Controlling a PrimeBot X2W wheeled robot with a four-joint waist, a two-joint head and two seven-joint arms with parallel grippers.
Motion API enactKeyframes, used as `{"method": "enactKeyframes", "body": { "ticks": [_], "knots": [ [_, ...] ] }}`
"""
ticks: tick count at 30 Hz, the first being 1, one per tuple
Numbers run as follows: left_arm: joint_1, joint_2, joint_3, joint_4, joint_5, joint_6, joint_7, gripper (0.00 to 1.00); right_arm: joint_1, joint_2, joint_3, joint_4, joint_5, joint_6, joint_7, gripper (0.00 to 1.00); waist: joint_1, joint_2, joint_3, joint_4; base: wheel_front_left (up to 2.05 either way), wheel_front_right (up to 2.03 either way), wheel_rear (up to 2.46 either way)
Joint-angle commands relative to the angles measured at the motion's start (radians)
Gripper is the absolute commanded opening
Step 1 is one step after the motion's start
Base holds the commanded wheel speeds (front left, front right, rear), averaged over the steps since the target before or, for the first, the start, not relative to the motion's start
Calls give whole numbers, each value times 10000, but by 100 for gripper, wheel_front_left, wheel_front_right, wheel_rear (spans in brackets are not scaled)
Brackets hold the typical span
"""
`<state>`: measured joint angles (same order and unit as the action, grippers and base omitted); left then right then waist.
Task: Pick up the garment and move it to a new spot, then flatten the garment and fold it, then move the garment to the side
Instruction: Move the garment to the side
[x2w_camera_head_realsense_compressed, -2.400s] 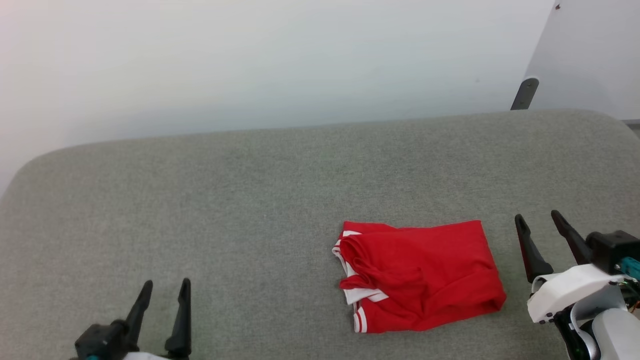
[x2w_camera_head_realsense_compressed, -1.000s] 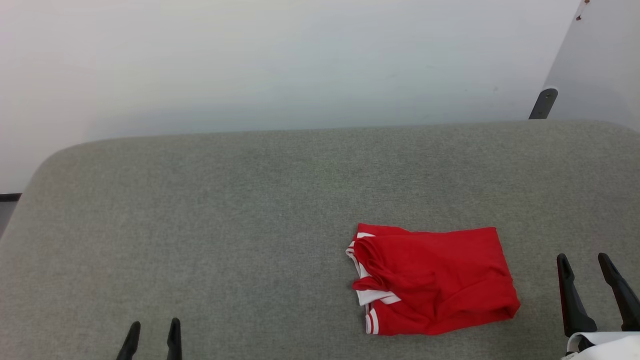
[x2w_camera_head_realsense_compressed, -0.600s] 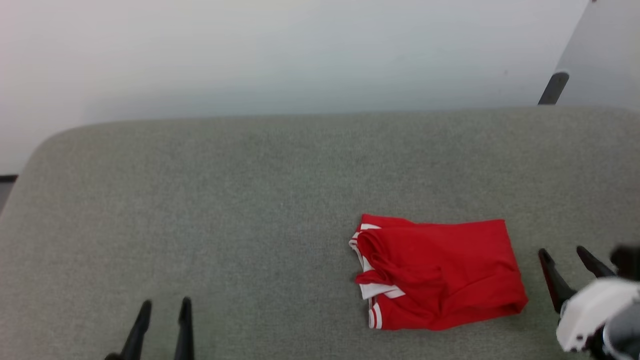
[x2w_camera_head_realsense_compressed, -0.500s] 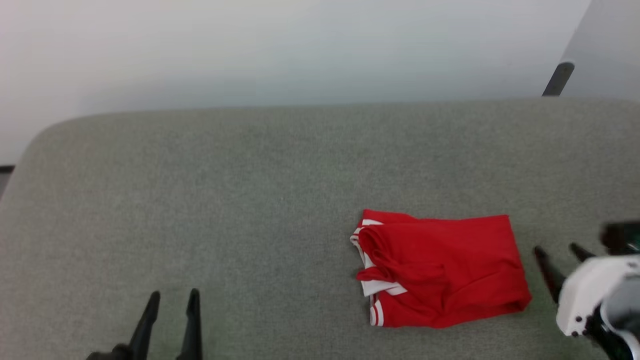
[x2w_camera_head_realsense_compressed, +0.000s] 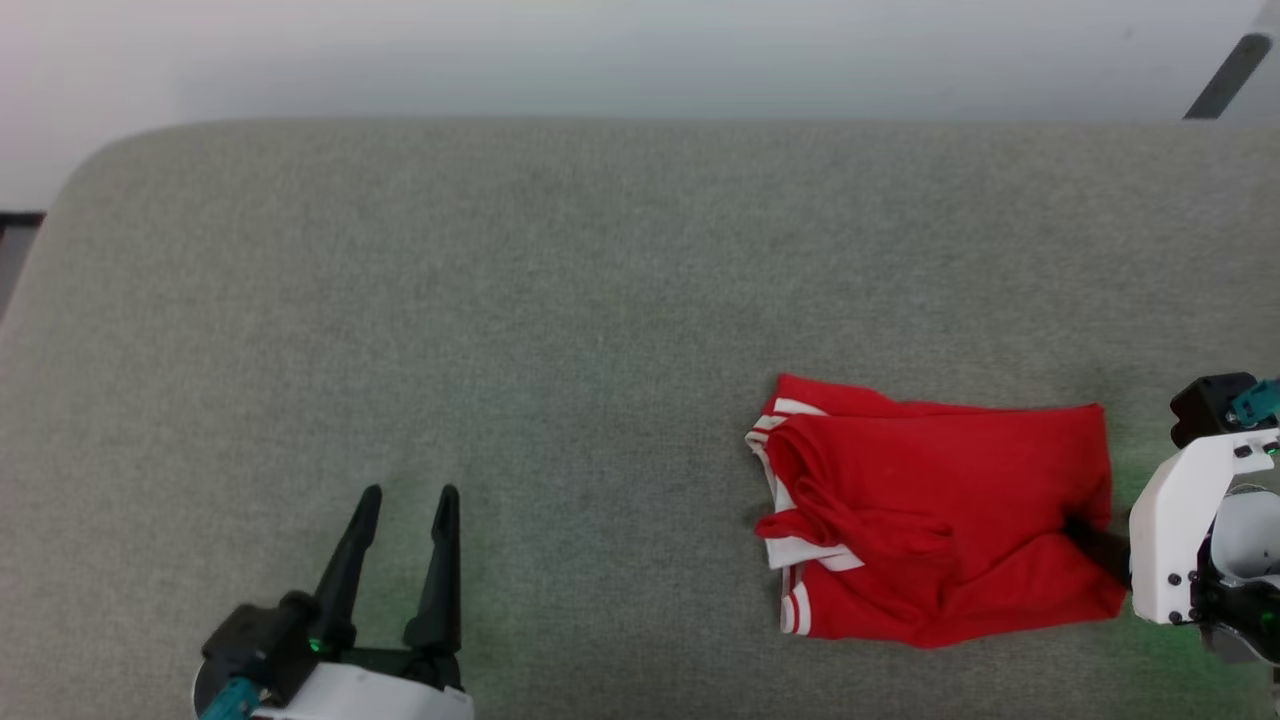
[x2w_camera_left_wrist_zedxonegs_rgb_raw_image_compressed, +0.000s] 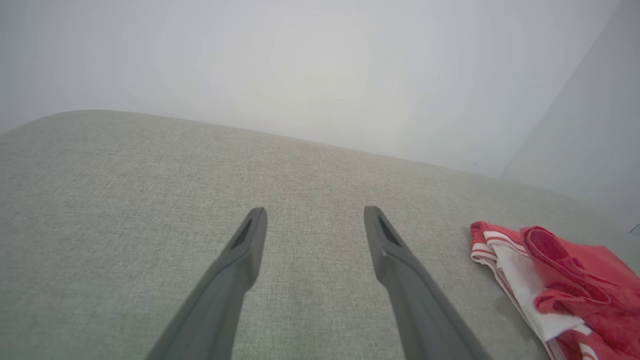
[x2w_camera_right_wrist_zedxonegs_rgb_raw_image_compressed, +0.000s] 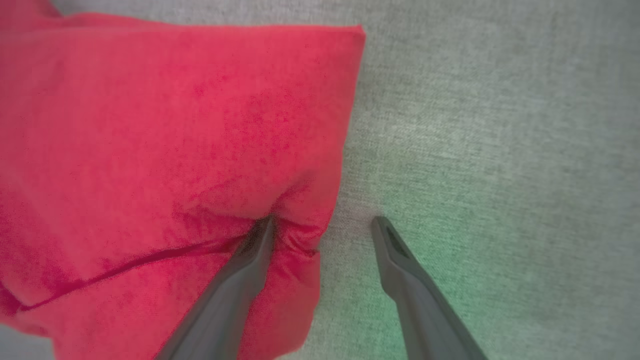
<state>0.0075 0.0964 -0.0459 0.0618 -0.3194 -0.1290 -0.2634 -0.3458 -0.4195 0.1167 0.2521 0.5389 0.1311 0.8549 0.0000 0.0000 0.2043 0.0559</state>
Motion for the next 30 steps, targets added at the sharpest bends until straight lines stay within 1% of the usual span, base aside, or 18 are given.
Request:
{"method": "enactKeyframes", "body": {
  "ticks": [1, 2, 4, 5, 10, 14, 17, 21, 22, 26, 30],
  "knots": [
    [-238, -21, -58, 99, -76, -22, -6, 100, -84, 48, 186, 175, 59, -7, -5, 100, 0, 0, 428, 220, 0, 0, 0],
    [-316, -12, -84, 138, -90, -23, -6, 100, -60, 73, 270, 244, 47, -7, -68, 100, 0, 0, 495, 213, 0, 0, 0],
    [-456, 17, -89, 237, -111, -23, -6, 100, -37, 143, 468, 387, 99, -7, -176, 35, 0, 0, 616, 156, 0, 0, 0],
    [-528, 34, -100, 264, -130, -23, -6, 100, -58, 181, 555, 429, 161, -7, -271, 0, 0, 0, 667, 113, 0, 0, 0],
    [-797, 242, -183, 359, -149, -23, -7, 100, -239, 251, 601, 534, 361, -11, -970, 0, 0, 0, 832, -247, 0, 0, 0],
    [-1013, 398, -238, 405, -145, -23, -7, 100, -403, 280, 391, 482, 502, -17, -1675, 0, 0, 0, 870, -723, 0, 0, 0],
    [-1261, 625, -461, 420, -182, -23, -7, 100, -353, 189, -13, 394, 644, -20, -2217, 0, 0, 0, 900, -1146, 0, 0, 0],
    [-1695, 966, -647, 350, -179, -23, -7, 100, -383, 51, -718, 262, 678, -11, -2849, 0, 0, 0, 1117, -1873, 0, 0, 0],
    [-1695, 966, -647, 350, -179, -23, -7, 100, -383, 51, -718, 262, 678, -11, -2849, 0, 0, 0, 1117, -1873, 0, 0, 0],
    [-2337, 1403, -982, 265, -112, -23, -6, 100, -576, -116, -1538, 274, 574, -9, -3319, 0, 0, 0, 1503, -2609, 0, 0, 0],
    [-3264, 1911, -1556, 197, -30, -22, -7, 100, -1085, -254, -2267, 568, 466, -9, -3656, 0, 0, 0, 2042, -3201, 0, 0, 0]
  ]
}}
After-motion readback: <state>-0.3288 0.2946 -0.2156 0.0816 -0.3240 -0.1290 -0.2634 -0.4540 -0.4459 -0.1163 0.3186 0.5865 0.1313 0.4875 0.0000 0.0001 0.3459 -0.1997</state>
